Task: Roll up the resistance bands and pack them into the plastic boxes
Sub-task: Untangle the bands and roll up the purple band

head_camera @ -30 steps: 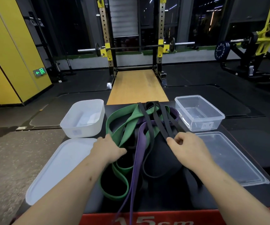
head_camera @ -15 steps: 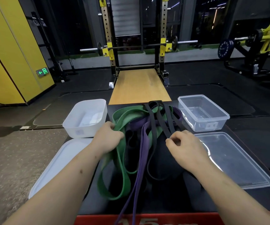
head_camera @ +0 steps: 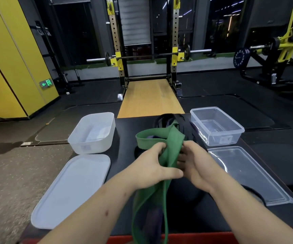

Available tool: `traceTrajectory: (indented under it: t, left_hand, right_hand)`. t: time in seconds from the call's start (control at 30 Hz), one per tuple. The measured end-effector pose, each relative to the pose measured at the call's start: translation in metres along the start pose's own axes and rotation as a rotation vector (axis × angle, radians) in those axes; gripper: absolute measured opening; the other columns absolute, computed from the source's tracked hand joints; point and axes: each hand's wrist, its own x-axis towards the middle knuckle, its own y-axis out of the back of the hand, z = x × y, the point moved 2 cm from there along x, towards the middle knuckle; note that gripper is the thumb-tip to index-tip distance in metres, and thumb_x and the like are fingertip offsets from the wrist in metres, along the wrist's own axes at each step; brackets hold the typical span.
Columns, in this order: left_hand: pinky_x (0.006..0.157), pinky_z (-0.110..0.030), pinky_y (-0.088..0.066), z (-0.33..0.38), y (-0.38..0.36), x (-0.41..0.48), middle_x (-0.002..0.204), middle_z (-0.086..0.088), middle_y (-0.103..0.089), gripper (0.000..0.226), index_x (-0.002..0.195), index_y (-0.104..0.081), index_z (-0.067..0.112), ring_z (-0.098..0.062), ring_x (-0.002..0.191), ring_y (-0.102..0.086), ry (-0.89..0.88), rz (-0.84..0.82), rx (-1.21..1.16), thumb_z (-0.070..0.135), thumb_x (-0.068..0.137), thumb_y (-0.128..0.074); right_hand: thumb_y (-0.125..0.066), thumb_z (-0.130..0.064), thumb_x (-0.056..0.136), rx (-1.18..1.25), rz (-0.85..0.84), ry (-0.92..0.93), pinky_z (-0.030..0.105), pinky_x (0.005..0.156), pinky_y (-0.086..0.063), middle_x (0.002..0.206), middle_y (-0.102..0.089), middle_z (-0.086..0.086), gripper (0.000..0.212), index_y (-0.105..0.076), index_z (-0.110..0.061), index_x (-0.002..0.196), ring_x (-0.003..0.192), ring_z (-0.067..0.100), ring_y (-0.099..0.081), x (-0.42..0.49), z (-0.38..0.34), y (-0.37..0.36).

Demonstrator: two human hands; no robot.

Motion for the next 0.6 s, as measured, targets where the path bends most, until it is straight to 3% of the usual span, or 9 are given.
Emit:
traceTrajectory:
  t: [0.1,0.23,0.33,0.37,0.47,0.5,0.6]
  left_hand:
    - [0.102,-0.033,-0.052,-0.003,-0.004,0.0,0.119,0.024,-0.069,0.065,0.131,-0.054,0.043,0.004,0.11,-0.064,-0.017,-0.015,-0.026,0.05,0.074,-0.085]
    - [0.107,-0.027,-0.046,-0.004,-0.007,0.002,0.125,0.026,-0.065,0.063,0.139,-0.051,0.04,0.008,0.118,-0.058,-0.05,0.0,-0.029,0.064,0.084,-0.069]
    - [0.09,-0.008,-0.045,-0.002,-0.007,0.006,0.115,0.021,-0.065,0.043,0.138,-0.05,0.041,0.009,0.108,-0.061,-0.006,0.048,-0.084,0.052,0.098,-0.06]
    - [0.088,-0.01,-0.047,-0.005,-0.008,0.008,0.113,0.014,-0.068,0.037,0.133,-0.053,0.042,0.004,0.102,-0.065,0.017,0.077,-0.114,0.051,0.098,-0.06]
    - [0.099,-0.045,-0.056,-0.015,-0.009,0.014,0.111,-0.004,-0.075,0.032,0.124,-0.062,0.034,-0.021,0.102,-0.073,0.097,0.146,-0.343,0.04,0.093,-0.067]
    - [0.099,-0.051,-0.056,-0.017,-0.009,0.015,0.112,-0.007,-0.075,0.031,0.125,-0.063,0.028,-0.026,0.103,-0.074,0.129,0.146,-0.43,0.031,0.095,-0.067]
    - [0.1,-0.049,-0.055,-0.019,-0.009,0.016,0.112,-0.013,-0.076,0.022,0.121,-0.069,0.011,-0.03,0.106,-0.072,0.184,0.097,-0.577,0.014,0.101,-0.06]
  right_hand:
    - [-0.04,-0.035,0.095,0.056,0.034,-0.001,0.042,0.078,-0.05,0.106,-0.071,0.017,0.052,-0.071,-0.003,0.122,0.083,0.027,-0.066,-0.001,0.0,0.011]
    - [-0.055,-0.043,0.102,0.017,0.049,0.054,0.05,0.1,-0.054,0.122,-0.074,0.017,0.046,-0.07,-0.01,0.13,0.111,0.033,-0.071,-0.002,-0.004,0.01]
    - [-0.063,-0.024,0.1,0.021,0.079,0.075,0.052,0.092,-0.06,0.115,-0.074,0.022,0.031,-0.071,-0.006,0.125,0.105,0.039,-0.073,-0.003,-0.008,0.007]
    - [-0.062,-0.018,0.1,0.038,0.075,0.079,0.051,0.088,-0.061,0.115,-0.074,0.024,0.027,-0.071,-0.005,0.123,0.103,0.039,-0.074,-0.004,-0.01,0.007]
    - [-0.062,-0.008,0.099,0.088,0.096,0.081,0.047,0.079,-0.063,0.111,-0.074,0.026,0.025,-0.067,-0.004,0.122,0.094,0.037,-0.075,-0.007,-0.011,0.012]
    - [-0.063,-0.007,0.098,0.091,0.111,0.071,0.046,0.077,-0.063,0.11,-0.075,0.025,0.026,-0.067,-0.003,0.123,0.092,0.036,-0.075,-0.008,-0.01,0.014]
    - [-0.064,-0.011,0.096,0.048,0.118,0.028,0.043,0.073,-0.064,0.105,-0.076,0.023,0.018,-0.078,-0.006,0.106,0.089,0.032,-0.076,-0.011,-0.008,0.021]
